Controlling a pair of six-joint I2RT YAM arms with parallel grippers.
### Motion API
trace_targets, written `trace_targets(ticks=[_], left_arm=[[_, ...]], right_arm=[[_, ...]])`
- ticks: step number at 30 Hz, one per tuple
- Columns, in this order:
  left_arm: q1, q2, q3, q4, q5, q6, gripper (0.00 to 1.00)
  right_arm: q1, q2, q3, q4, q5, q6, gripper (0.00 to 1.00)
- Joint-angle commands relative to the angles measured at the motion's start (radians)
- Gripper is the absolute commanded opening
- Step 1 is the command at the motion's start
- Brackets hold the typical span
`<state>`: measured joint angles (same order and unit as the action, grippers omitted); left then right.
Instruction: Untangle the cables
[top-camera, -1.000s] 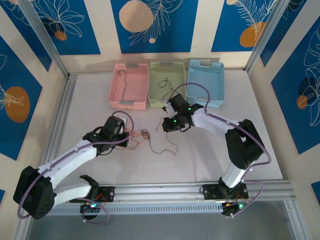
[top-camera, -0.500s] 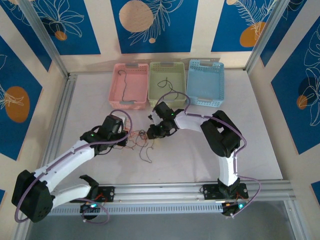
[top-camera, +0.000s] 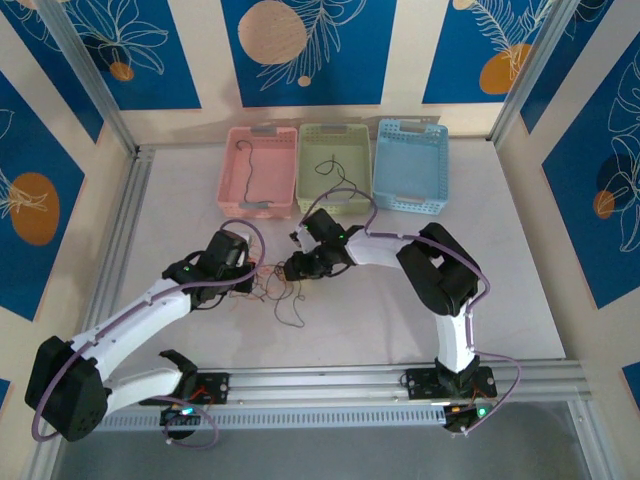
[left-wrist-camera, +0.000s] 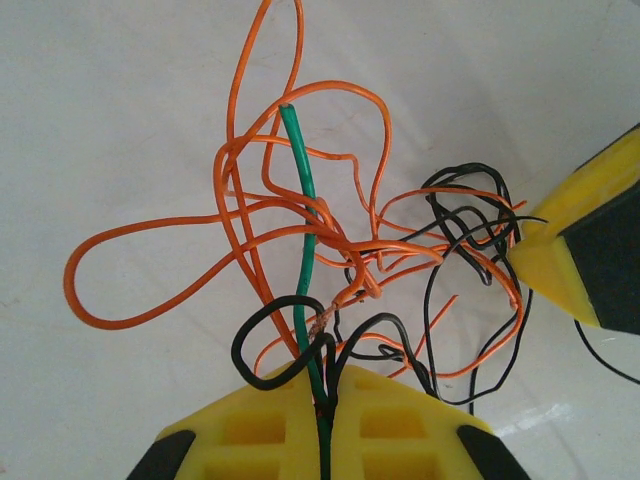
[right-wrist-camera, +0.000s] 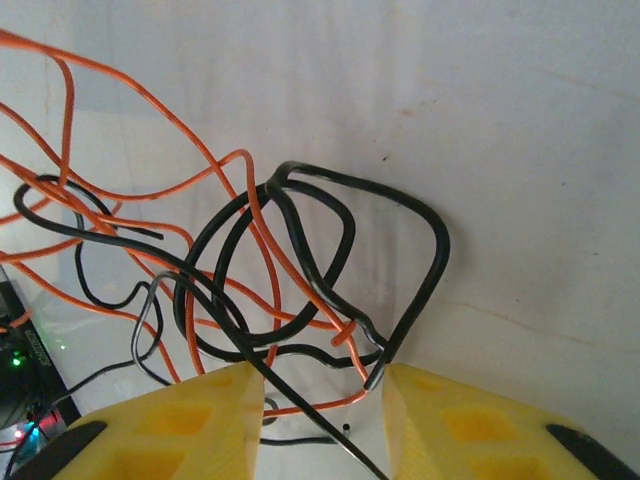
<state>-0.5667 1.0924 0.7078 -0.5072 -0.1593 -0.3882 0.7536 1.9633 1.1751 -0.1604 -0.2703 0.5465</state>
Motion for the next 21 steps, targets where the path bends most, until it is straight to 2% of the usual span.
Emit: trace_targets(ticks=[1,8,13,17,21], left_arm=[[0.010,-0.010,-0.006,-0.018,-0.028,-0.021,0.00],[0.012,-0.012,-0.008,-0.024,-0.047,-0.028,0.00],[0.014,-0.015,-0.021,-0.019,-0.057,-0.032,0.00],[0.022,-0.024,-0.030,-0.023,-0.083,-0.042,0.00],[0.034,-0.071,-0.029,-0.052,-0.152,-0.061,0.00]], right_arm=[[0.002,0.000,-0.031,0.027,-0.017,0.022,0.30],[-0.037,-0.117,-0.124,0.057,0.041,0.025,0.05],[-0.141,-0.281,-0.250,0.071,0.069,0.042,0.00],[-0.312,-0.445,-0.352,0.053,0.082,0.057,0.00],[-0.585,-0.624,-0.433,-0.024,0.087,0.054,0.00]])
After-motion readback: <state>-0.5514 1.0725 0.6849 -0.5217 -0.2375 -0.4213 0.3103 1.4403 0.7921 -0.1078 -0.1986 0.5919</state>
